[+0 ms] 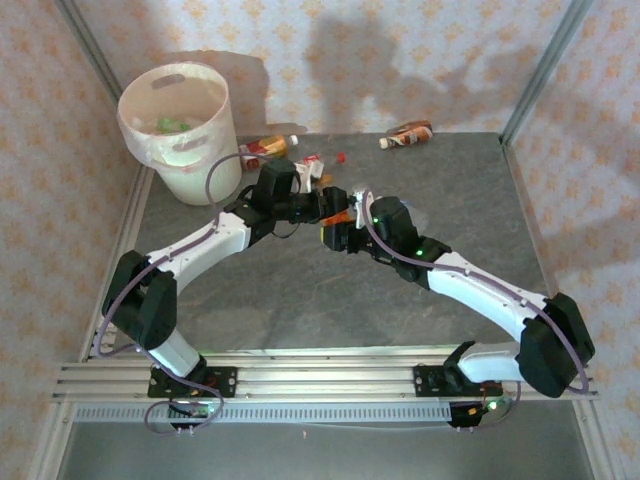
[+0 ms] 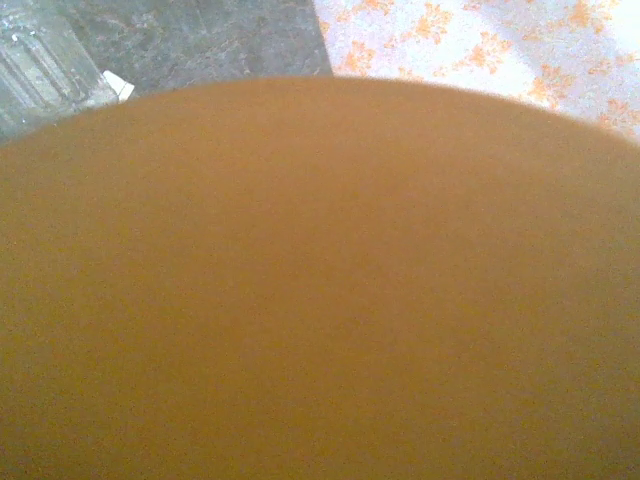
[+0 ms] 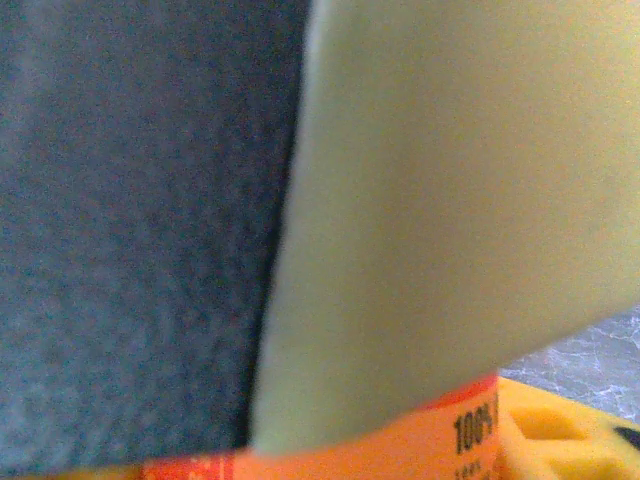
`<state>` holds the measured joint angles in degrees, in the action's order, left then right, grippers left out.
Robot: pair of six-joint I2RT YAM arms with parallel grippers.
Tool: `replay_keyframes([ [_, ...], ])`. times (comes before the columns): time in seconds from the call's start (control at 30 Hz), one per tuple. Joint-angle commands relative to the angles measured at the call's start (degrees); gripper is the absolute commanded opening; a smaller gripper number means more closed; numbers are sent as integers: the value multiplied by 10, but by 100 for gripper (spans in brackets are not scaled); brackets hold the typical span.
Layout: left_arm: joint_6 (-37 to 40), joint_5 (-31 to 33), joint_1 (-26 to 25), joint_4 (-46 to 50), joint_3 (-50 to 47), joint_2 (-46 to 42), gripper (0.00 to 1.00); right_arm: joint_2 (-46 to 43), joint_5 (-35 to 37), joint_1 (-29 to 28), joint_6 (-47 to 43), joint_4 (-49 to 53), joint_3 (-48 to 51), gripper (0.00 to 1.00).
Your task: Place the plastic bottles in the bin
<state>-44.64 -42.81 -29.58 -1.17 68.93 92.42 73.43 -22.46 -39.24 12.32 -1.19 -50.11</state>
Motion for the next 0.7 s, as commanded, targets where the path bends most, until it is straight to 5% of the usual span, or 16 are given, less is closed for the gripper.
replay_keyframes([
  [0.0, -11, 6, -4, -19, 3, -4, 52, -13, 11, -6, -20, -25, -12, 77],
  [0.07, -14, 20, -3, -19, 3, -4, 52, -21, 15, -6, -26, -12, -8, 98],
  [0.27, -11, 82, 0, 5, 6, -6, 52, -72, 54, -6, -35, -1, 30, 99],
  [0.67, -2, 104, 14, 27, 13, -6, 51, -165, 169, -6, -45, 51, 80, 99],
])
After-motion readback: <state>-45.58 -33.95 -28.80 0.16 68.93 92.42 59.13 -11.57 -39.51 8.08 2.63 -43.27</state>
